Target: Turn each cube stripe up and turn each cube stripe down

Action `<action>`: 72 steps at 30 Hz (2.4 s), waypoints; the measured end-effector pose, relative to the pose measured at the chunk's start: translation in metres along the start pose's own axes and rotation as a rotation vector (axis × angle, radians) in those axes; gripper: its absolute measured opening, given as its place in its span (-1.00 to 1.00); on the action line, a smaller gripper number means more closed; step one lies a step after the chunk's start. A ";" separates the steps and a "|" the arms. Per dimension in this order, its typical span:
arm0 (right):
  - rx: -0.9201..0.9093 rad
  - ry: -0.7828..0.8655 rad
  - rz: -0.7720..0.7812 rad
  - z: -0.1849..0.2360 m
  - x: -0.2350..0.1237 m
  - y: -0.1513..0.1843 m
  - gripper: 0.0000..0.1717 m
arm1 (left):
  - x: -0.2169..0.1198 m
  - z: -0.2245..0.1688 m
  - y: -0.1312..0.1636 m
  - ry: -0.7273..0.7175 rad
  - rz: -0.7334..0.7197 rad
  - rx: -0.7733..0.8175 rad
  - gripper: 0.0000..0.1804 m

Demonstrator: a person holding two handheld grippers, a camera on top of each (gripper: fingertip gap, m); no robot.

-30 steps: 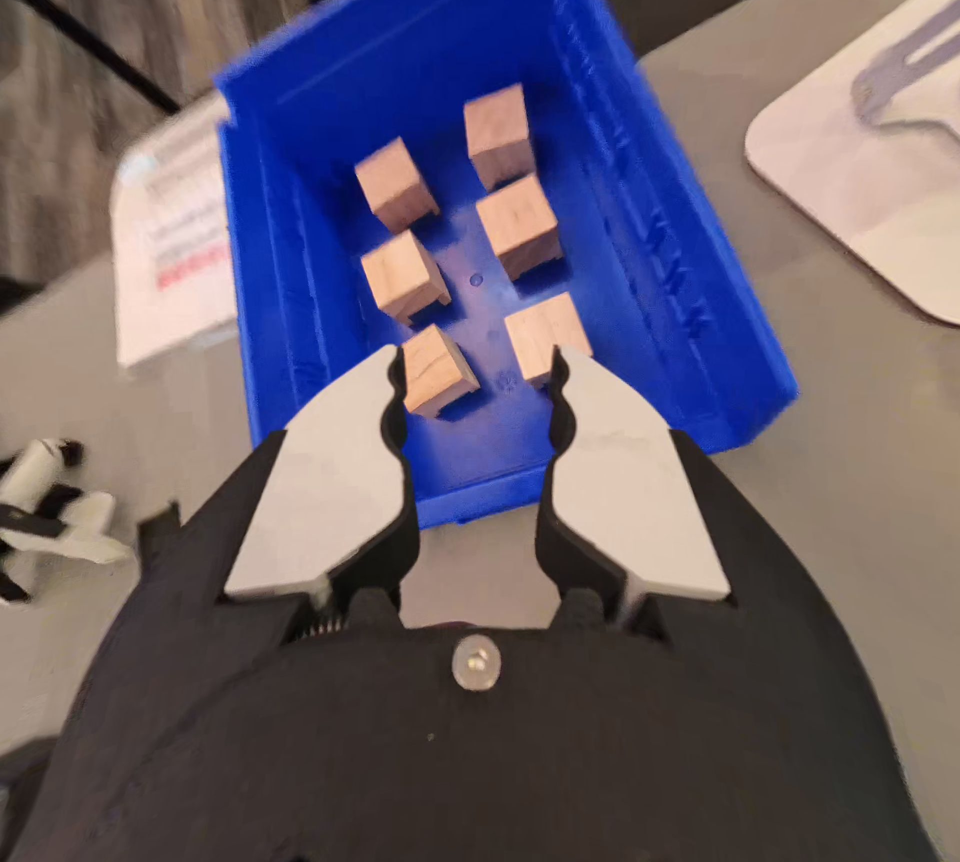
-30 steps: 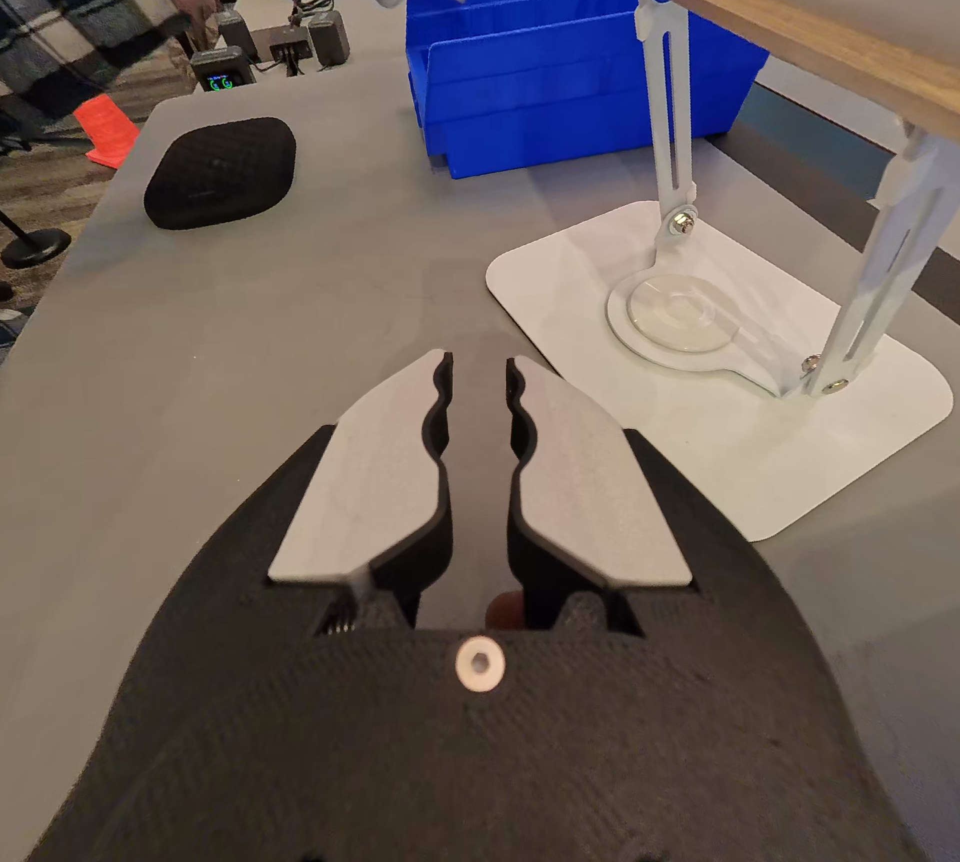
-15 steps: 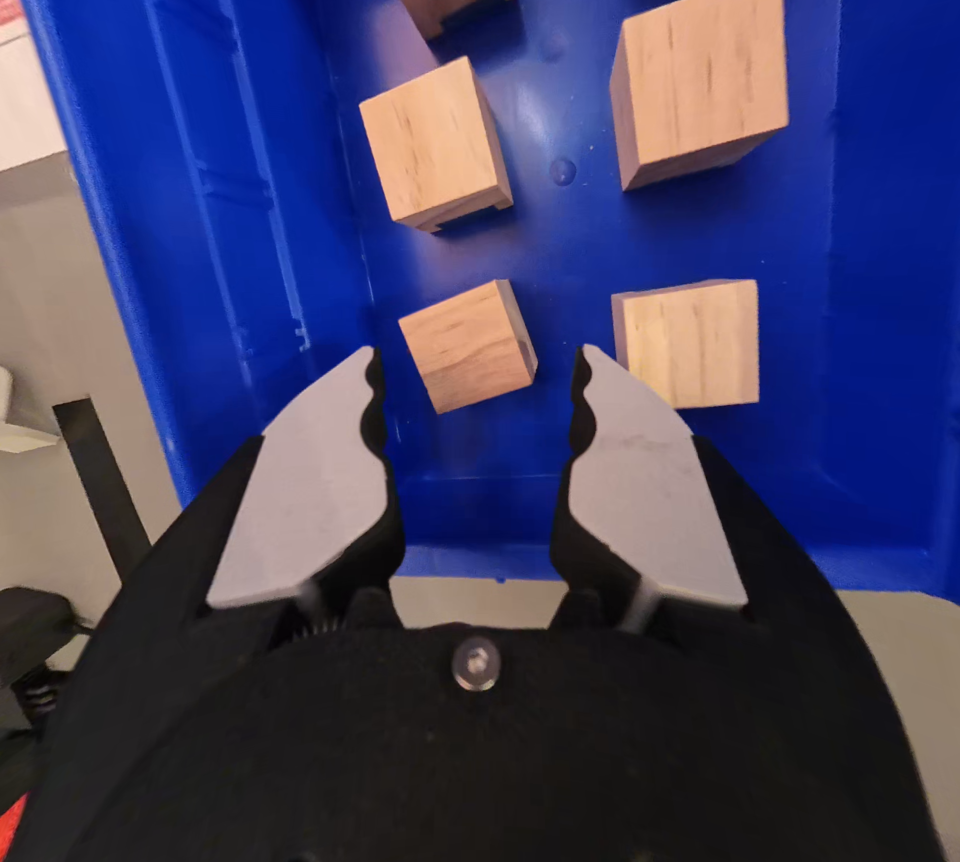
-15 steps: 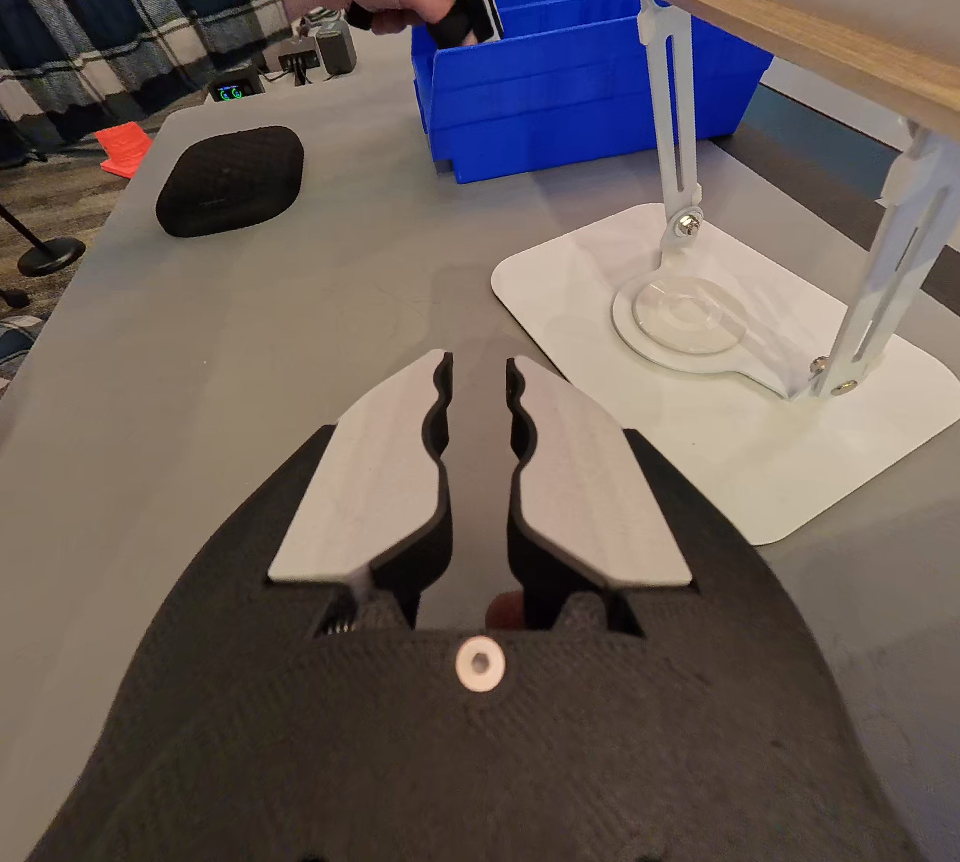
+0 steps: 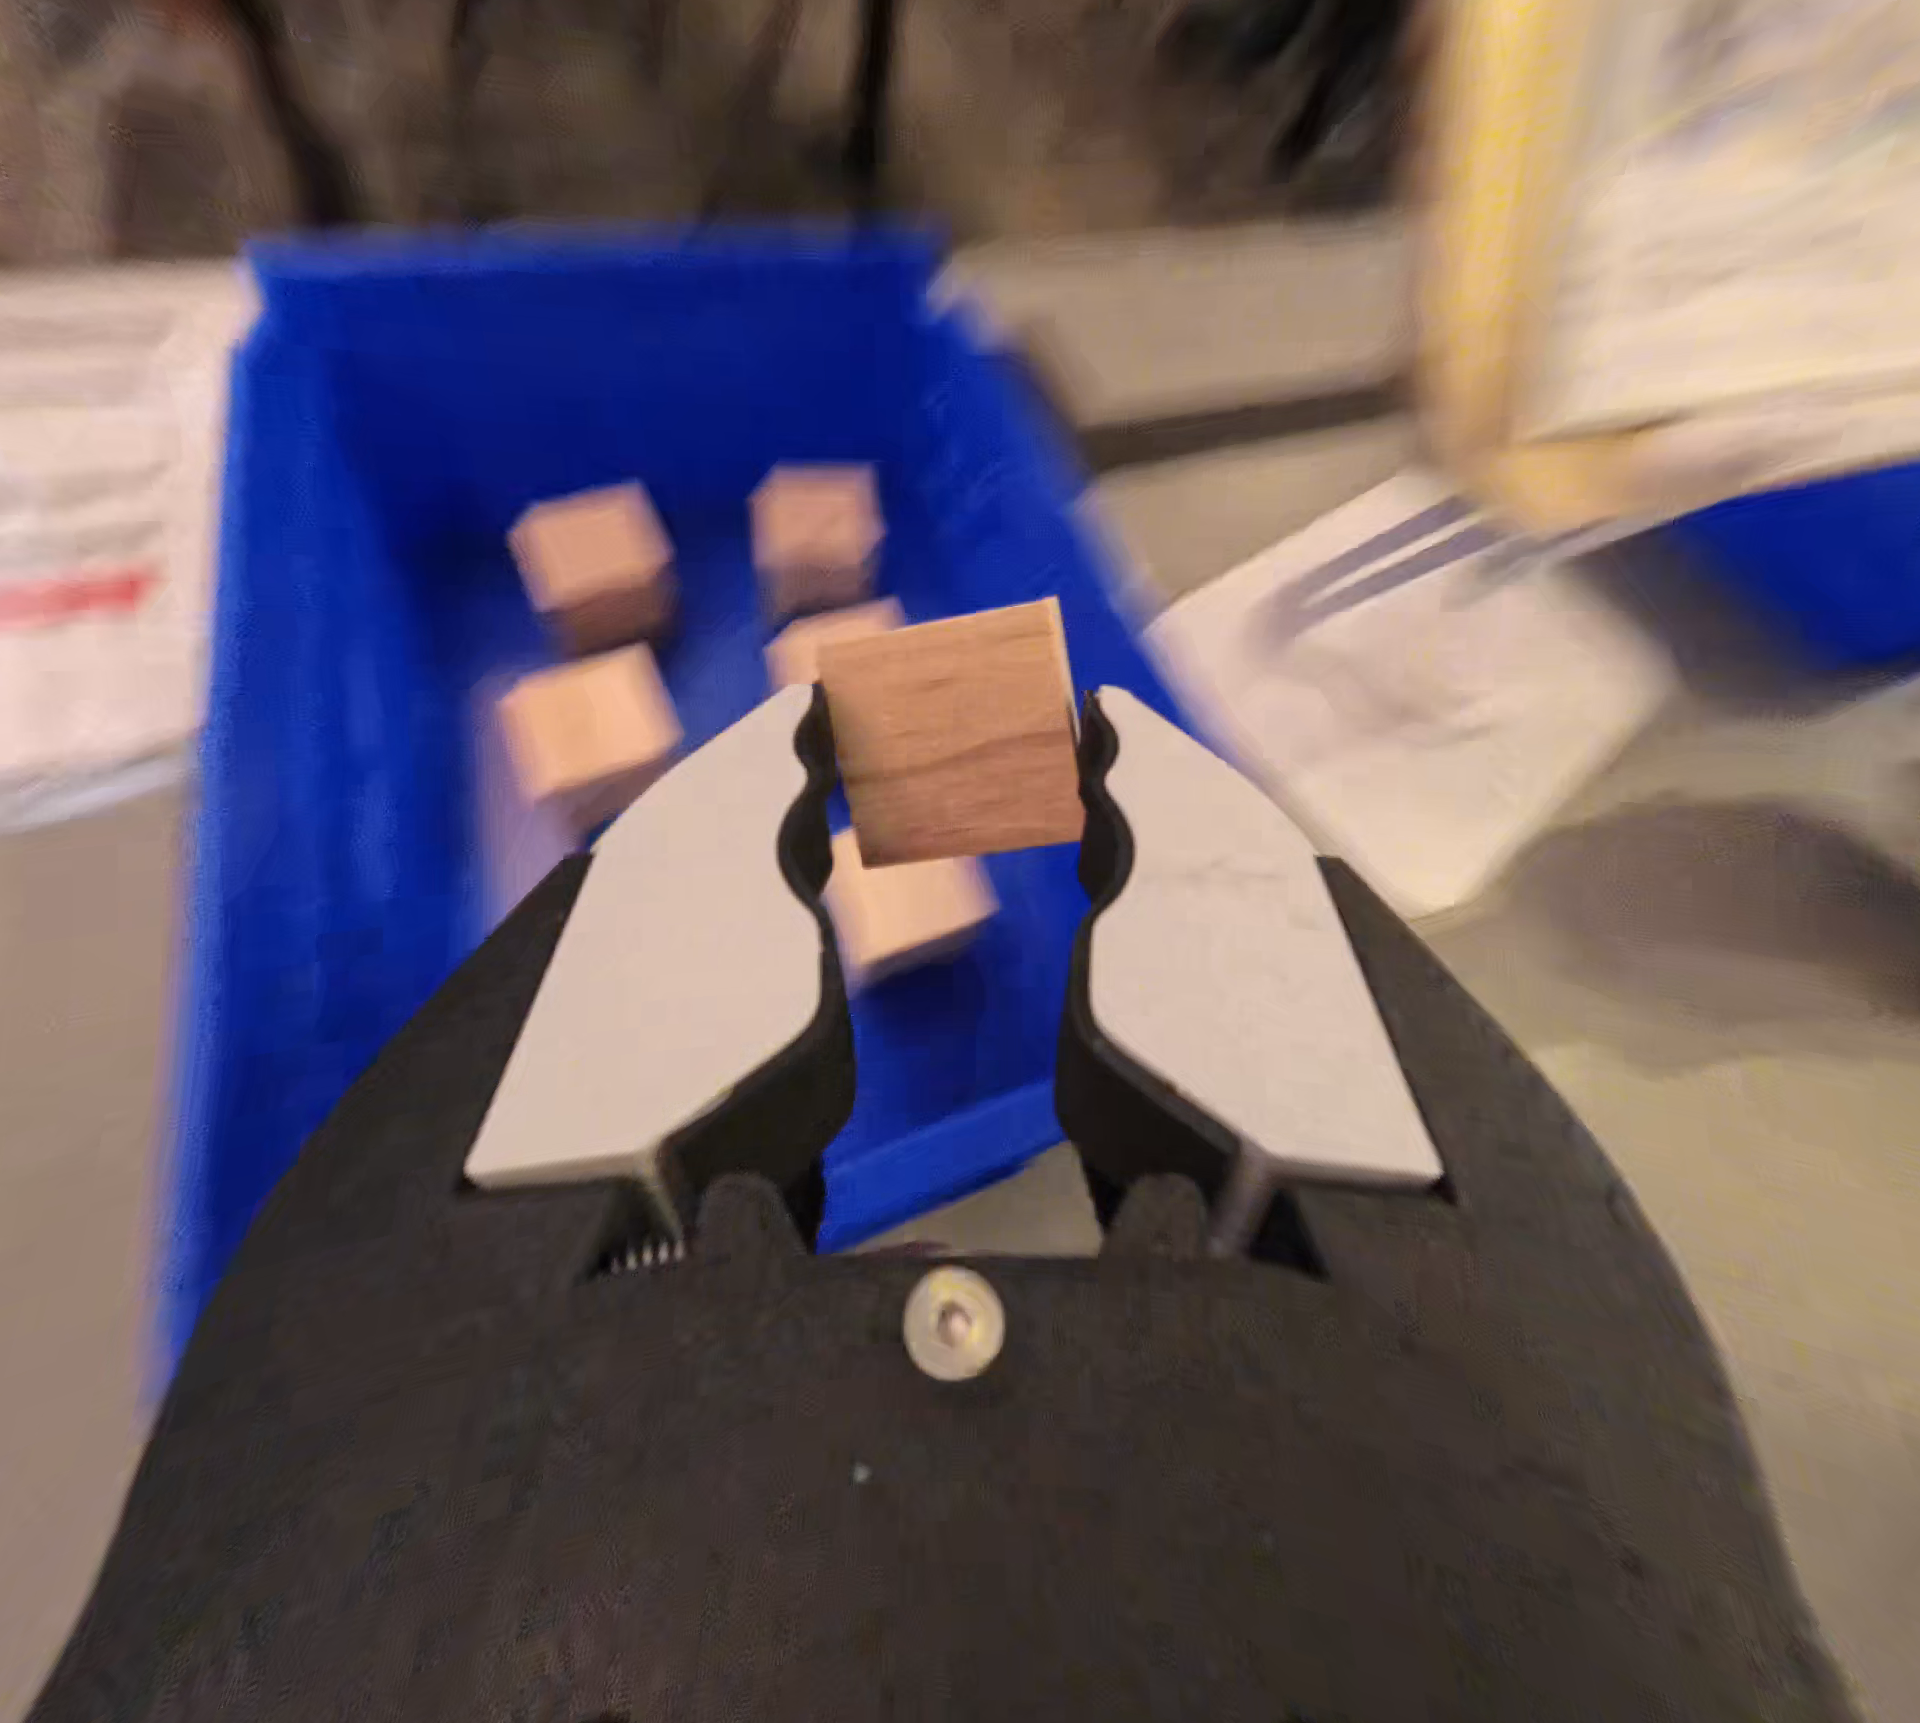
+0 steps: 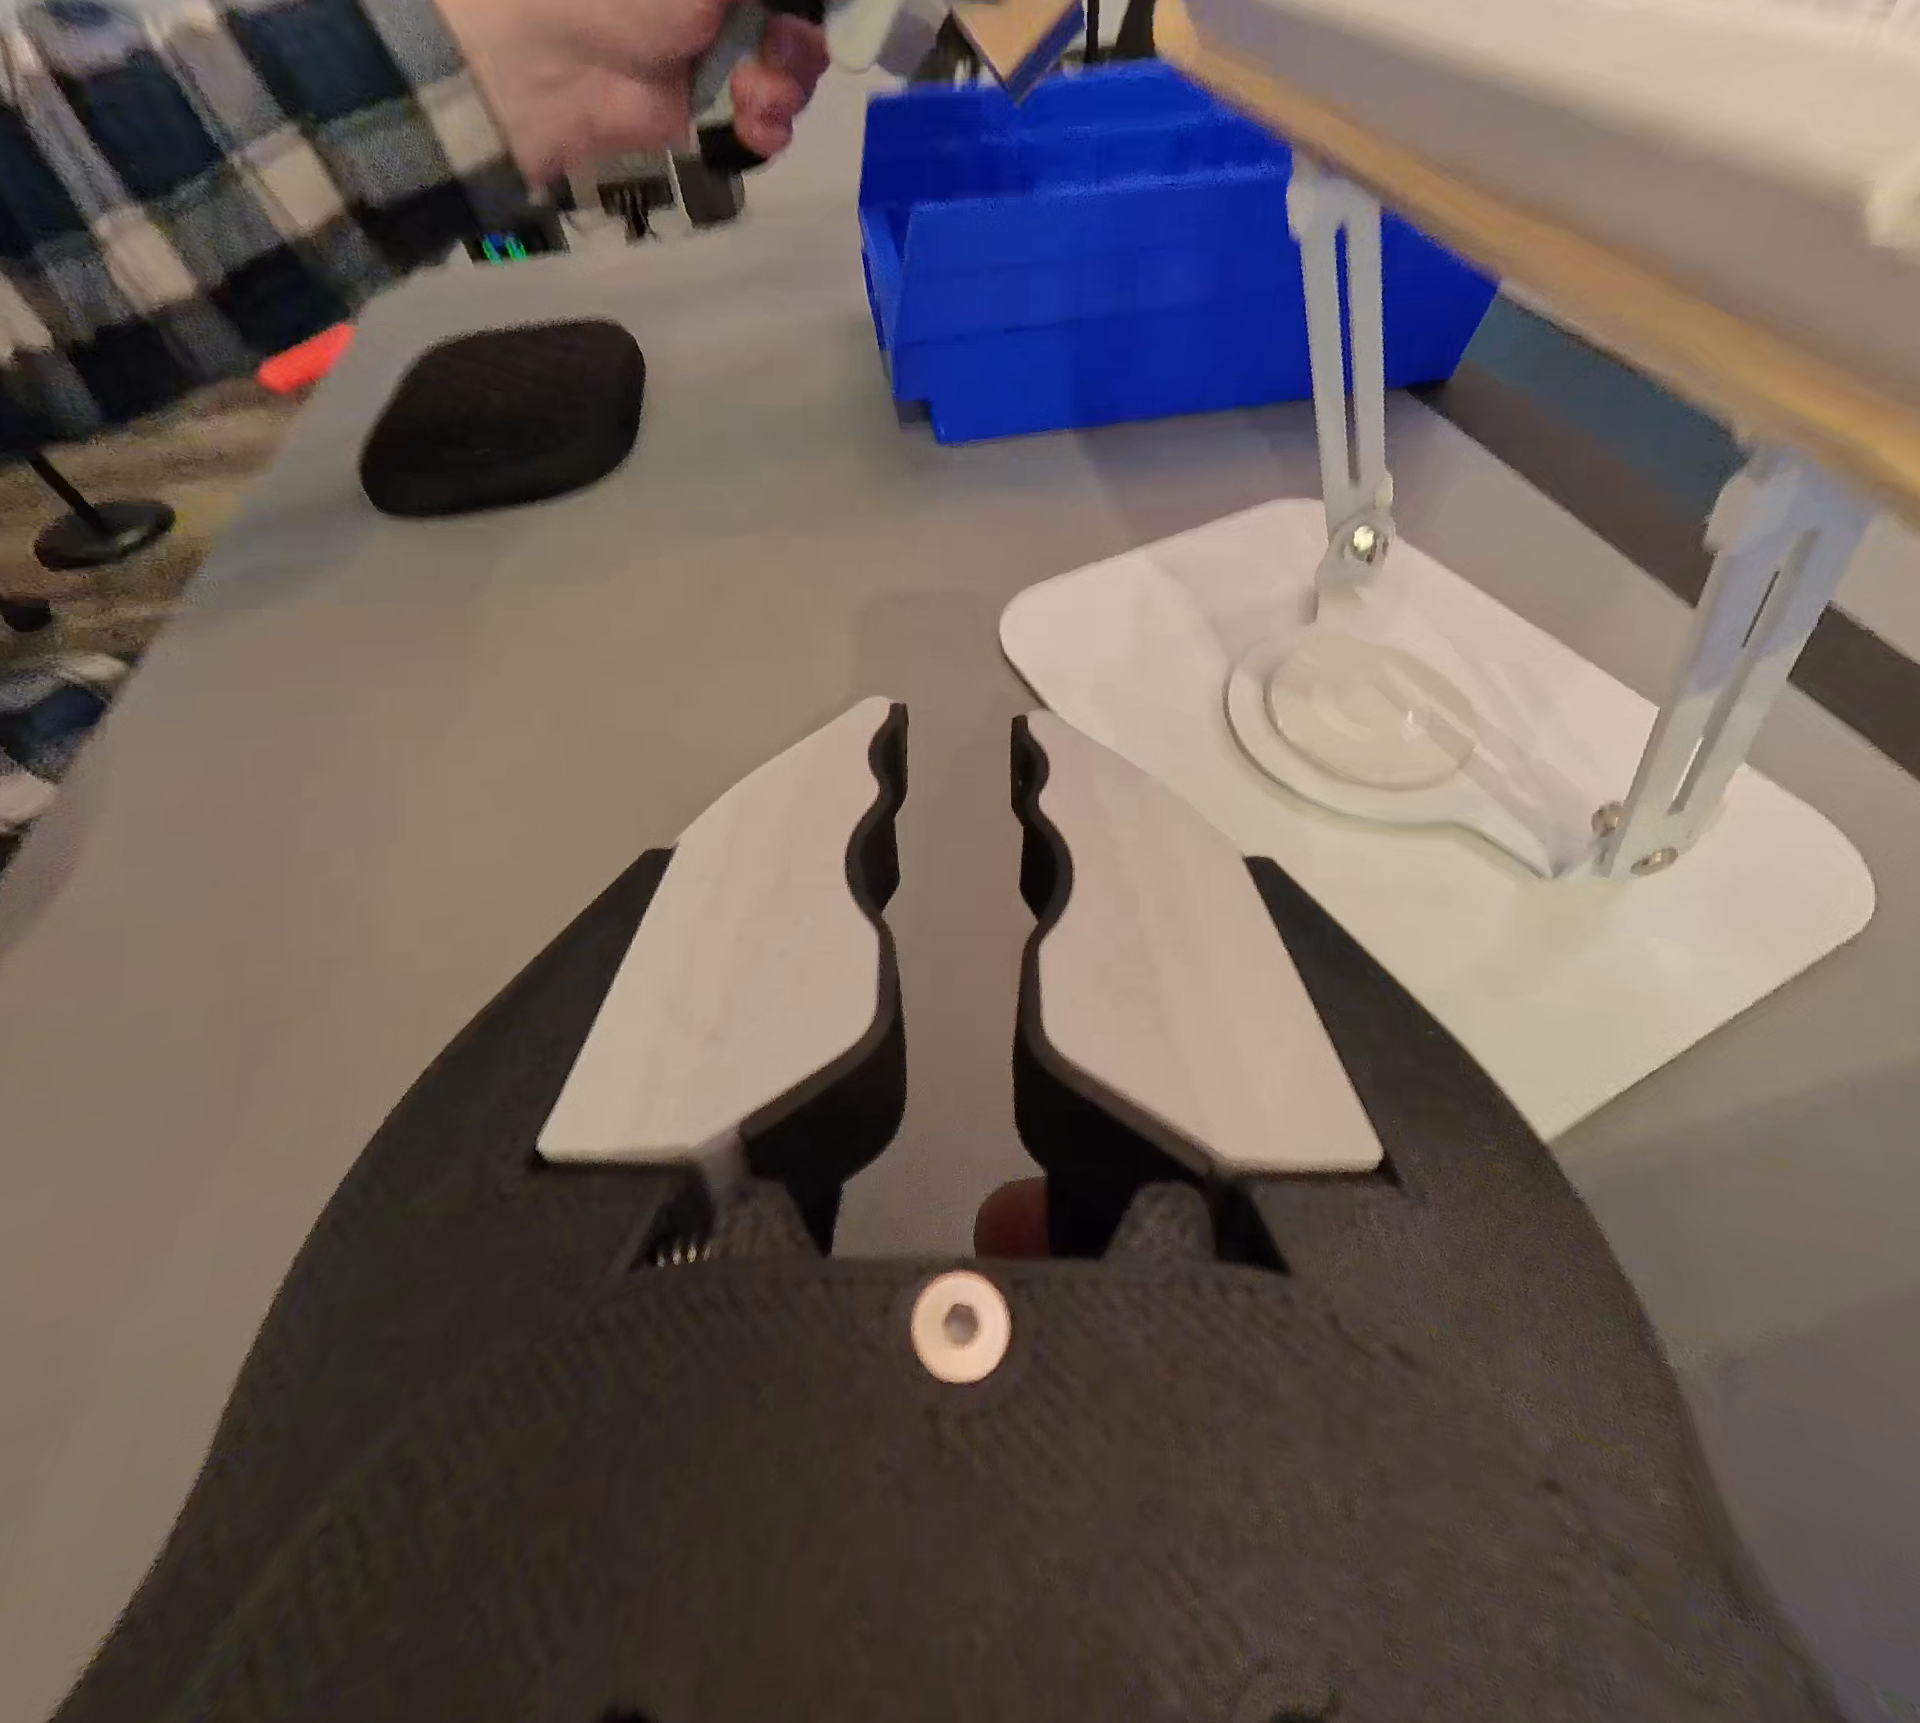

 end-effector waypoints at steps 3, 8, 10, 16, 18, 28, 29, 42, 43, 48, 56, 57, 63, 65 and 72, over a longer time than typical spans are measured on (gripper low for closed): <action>0.101 -0.052 -0.133 0.014 -0.009 -0.034 -0.78 | -0.029 -0.064 -0.016 0.334 -0.383 0.037 -0.50; 0.224 -0.161 -0.267 0.050 -0.009 -0.108 -0.62 | -0.038 -0.148 -0.010 0.682 -0.688 0.055 -0.51; 0.271 -0.201 -0.262 0.060 0.001 -0.127 -0.54 | -0.030 -0.171 -0.007 0.772 -0.748 0.041 -0.50; 0.178 -0.113 -0.227 0.084 0.029 -0.151 -0.39 | -0.005 -0.214 -0.004 0.919 -0.834 -0.058 -0.50; 0.049 0.011 -0.246 0.090 0.029 -0.156 -0.39 | 0.000 -0.221 -0.002 0.947 -0.880 -0.124 -0.50; 0.184 -0.107 -0.226 0.090 0.022 -0.164 -0.41 | 0.013 -0.235 0.001 0.988 -0.878 -0.092 -0.50; 0.188 -0.115 -0.220 0.091 0.022 -0.163 -0.41 | 0.014 -0.237 0.001 0.996 -0.870 -0.083 -0.50; 0.238 -0.177 -0.183 0.088 0.013 -0.155 -0.47 | 0.033 -0.249 0.010 1.070 -0.788 -0.054 -0.51; 0.239 -0.185 -0.173 0.087 0.011 -0.155 -0.47 | 0.033 -0.250 0.010 1.078 -0.781 -0.053 -0.51; 0.175 -0.043 -0.126 0.053 -0.033 -0.160 -0.47 | 0.015 -0.237 0.005 0.996 -0.799 0.014 -0.52; 0.242 0.698 0.218 -0.158 -0.132 -0.114 -0.47 | -0.025 -0.192 0.010 0.780 -0.789 0.119 -0.75; 0.299 0.717 0.278 -0.182 -0.131 -0.096 -0.47 | -0.027 -0.188 0.012 0.765 -0.796 0.118 -0.79; 0.460 0.845 0.635 -0.270 -0.101 0.003 -0.46 | -0.034 -0.169 0.024 0.638 -0.744 0.117 -1.00; 0.488 0.861 0.705 -0.282 -0.089 0.022 -0.46 | -0.038 -0.164 0.025 0.606 -0.731 0.124 -1.00; 0.493 0.927 0.889 -0.298 -0.069 0.055 -0.46 | -0.047 -0.148 0.026 0.535 -0.708 0.126 -1.00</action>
Point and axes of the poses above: each gripper's, where its closed fingertips meet, x out along the fingers, y out of its underside, z = x × y across the jaws, the point moved 7 cm from there along -x, back along the fingers, and after that the axes turned 12 degrees about y, right-handed, at the moved point
